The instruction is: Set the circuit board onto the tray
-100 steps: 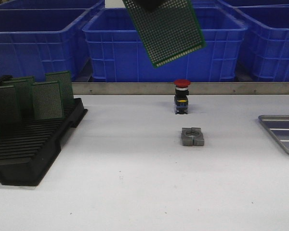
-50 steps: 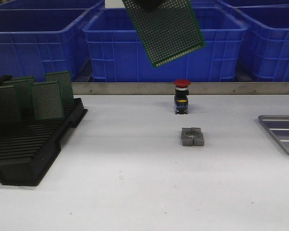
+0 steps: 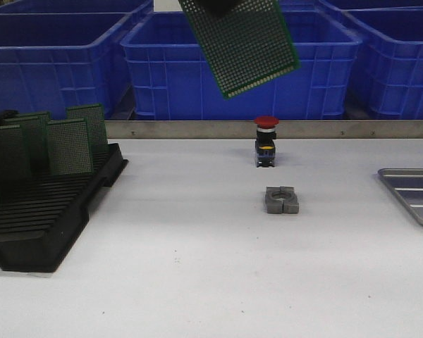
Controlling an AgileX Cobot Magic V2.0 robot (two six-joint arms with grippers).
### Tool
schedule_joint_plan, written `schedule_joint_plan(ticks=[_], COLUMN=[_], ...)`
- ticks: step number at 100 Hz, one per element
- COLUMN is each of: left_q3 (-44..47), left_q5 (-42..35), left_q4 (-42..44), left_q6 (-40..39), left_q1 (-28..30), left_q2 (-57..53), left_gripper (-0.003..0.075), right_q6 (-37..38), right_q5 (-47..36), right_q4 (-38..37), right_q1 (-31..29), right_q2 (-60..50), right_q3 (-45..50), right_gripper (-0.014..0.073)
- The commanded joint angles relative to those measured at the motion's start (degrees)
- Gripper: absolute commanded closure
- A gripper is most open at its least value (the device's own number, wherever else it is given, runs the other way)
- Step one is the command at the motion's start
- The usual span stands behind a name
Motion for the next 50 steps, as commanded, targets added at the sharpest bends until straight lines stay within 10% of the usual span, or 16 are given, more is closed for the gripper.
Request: schedule_joint_plan(ticks=[1,22,50], left_q3=[-1.8,-1.8,-1.8], left_q5=[2.2,2.2,2.2], left_q4=[-3.2,-3.2,-3.2], left_q6=[-0.5,-0.5,-0.5], left_q1=[-0.4,-0.4,-0.4], left_q2=[-2.8,-2.8,-2.8], left_gripper=[0.0739,0.0739,0.0739], right_q6=[0.0,0.0,-10.6], right_q5=[-3.5,-4.9,-11.4], right_q4=[0.4,0.5,13.6], right_q1=[0.1,0.1,0.1], right_q2=[0.9,0.9,4.9], right_q3=[-1.9,-1.9,-2.3], right_gripper=[0.0477,0.0128,0.0105])
